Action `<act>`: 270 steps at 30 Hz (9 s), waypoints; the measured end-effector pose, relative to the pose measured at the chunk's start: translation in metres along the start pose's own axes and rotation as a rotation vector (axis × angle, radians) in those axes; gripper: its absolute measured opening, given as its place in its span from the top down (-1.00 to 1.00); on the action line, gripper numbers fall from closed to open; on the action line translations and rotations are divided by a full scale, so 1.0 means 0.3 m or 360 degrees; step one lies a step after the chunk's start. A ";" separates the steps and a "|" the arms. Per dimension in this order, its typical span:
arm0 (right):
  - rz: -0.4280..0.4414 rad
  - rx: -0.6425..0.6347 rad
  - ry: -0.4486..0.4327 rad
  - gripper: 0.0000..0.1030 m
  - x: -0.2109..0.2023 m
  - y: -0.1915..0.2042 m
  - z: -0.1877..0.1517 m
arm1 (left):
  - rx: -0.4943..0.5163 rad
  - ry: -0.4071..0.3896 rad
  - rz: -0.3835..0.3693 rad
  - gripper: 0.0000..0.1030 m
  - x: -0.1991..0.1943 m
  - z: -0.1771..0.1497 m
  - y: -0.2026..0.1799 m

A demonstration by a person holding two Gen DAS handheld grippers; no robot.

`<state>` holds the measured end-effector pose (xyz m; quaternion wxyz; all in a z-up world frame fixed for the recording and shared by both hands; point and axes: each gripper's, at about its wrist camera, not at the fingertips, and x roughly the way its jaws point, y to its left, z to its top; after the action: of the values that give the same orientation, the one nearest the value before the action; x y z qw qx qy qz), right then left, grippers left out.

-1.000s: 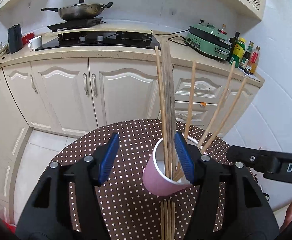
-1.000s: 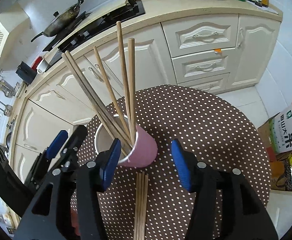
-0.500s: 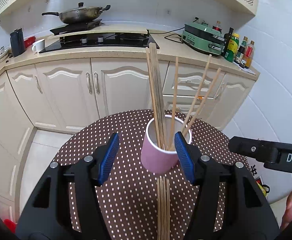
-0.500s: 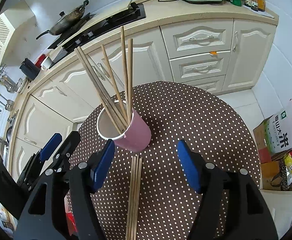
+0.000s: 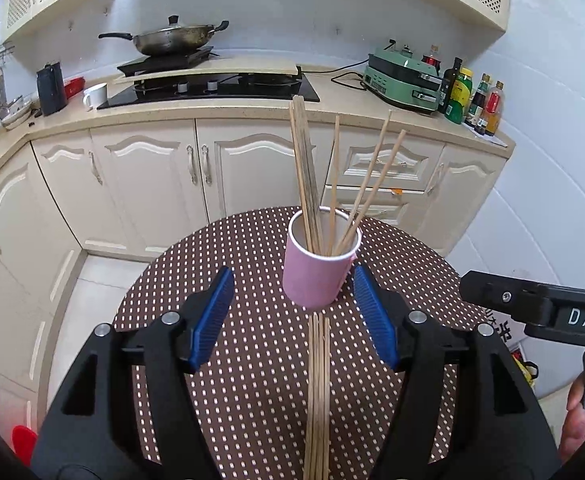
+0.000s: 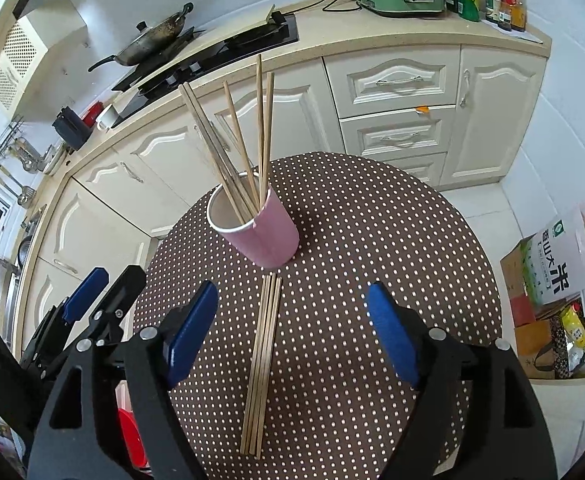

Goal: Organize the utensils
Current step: 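Move both open tools back toward the remaining chopstick bundle, then close the right tool on a single chopstick while the left tool grasps another, then lift the left tool's chopstick up over the pink cup while the right tool carries its own, then lower the left tool's chopstick into the pink cup while the right tool lowers its own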

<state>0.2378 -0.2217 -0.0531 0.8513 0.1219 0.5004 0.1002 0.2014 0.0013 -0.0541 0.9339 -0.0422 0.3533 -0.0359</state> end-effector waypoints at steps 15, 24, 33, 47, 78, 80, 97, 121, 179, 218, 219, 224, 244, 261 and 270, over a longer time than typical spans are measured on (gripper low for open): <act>-0.0095 0.0009 -0.0003 -0.79 -0.024 -0.072 -0.132 | -0.0058 0.0114 0.0082 -0.29 -0.090 -0.096 0.067; -0.0133 -0.0066 0.0114 -0.80 0.066 -0.086 -0.225 | -0.0072 0.0299 0.0169 -0.29 -0.055 -0.184 0.096; -0.0139 -0.0129 0.0273 -0.80 0.207 -0.055 -0.305 | -0.0082 0.0495 0.0215 -0.29 0.024 -0.250 0.121; -0.0249 -0.0109 0.0425 -0.80 0.375 -0.031 -0.346 | -0.0015 0.0736 0.0256 -0.29 0.140 -0.336 0.166; -0.0370 -0.0106 0.0552 -0.41 0.620 0.174 -0.264 | 0.0000 0.0901 0.0184 -0.29 0.280 -0.313 0.252; -0.0354 -0.0131 0.0556 -0.20 0.627 0.200 -0.256 | 0.0001 0.0901 0.0180 -0.29 0.279 -0.309 0.254; -0.0384 -0.0088 0.0571 0.88 0.664 0.228 -0.245 | -0.0050 0.0905 0.0096 -0.29 0.265 -0.316 0.236; -0.0043 0.0209 0.0493 0.91 0.568 -0.034 -0.233 | 0.0027 0.1010 0.0030 -0.29 0.480 -0.299 0.109; 0.0097 0.0210 0.0008 0.91 0.236 -0.019 -0.207 | -0.0075 0.0604 0.0016 0.87 0.321 -0.173 0.003; 0.0105 0.0168 -0.0950 0.91 -0.139 0.053 0.147 | 0.0047 0.0226 -0.0065 0.87 0.039 0.271 -0.064; 0.0104 0.0176 -0.0966 0.91 -0.138 0.054 0.162 | 0.0055 0.0213 -0.0070 0.87 0.037 0.286 -0.068; 0.0112 0.0170 -0.0978 0.91 -0.103 0.076 0.219 | 0.0052 0.0177 -0.0098 0.87 0.059 0.347 -0.068; 0.0073 0.0103 -0.0664 0.91 0.205 0.119 0.266 | -0.0019 0.0311 -0.0087 0.87 0.326 0.419 -0.009; 0.0072 0.0064 -0.0464 0.91 0.340 0.124 0.244 | -0.0030 0.0509 -0.0073 0.87 0.515 0.336 0.001; 0.0071 0.0067 -0.0387 0.91 0.389 0.125 0.226 | -0.0036 0.0537 -0.0081 0.87 0.576 0.322 0.004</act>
<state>0.3513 -0.1592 -0.1062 0.9005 0.1619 0.3927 0.0930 0.3947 -0.0092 -0.0956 0.8595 -0.0551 0.5043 -0.0621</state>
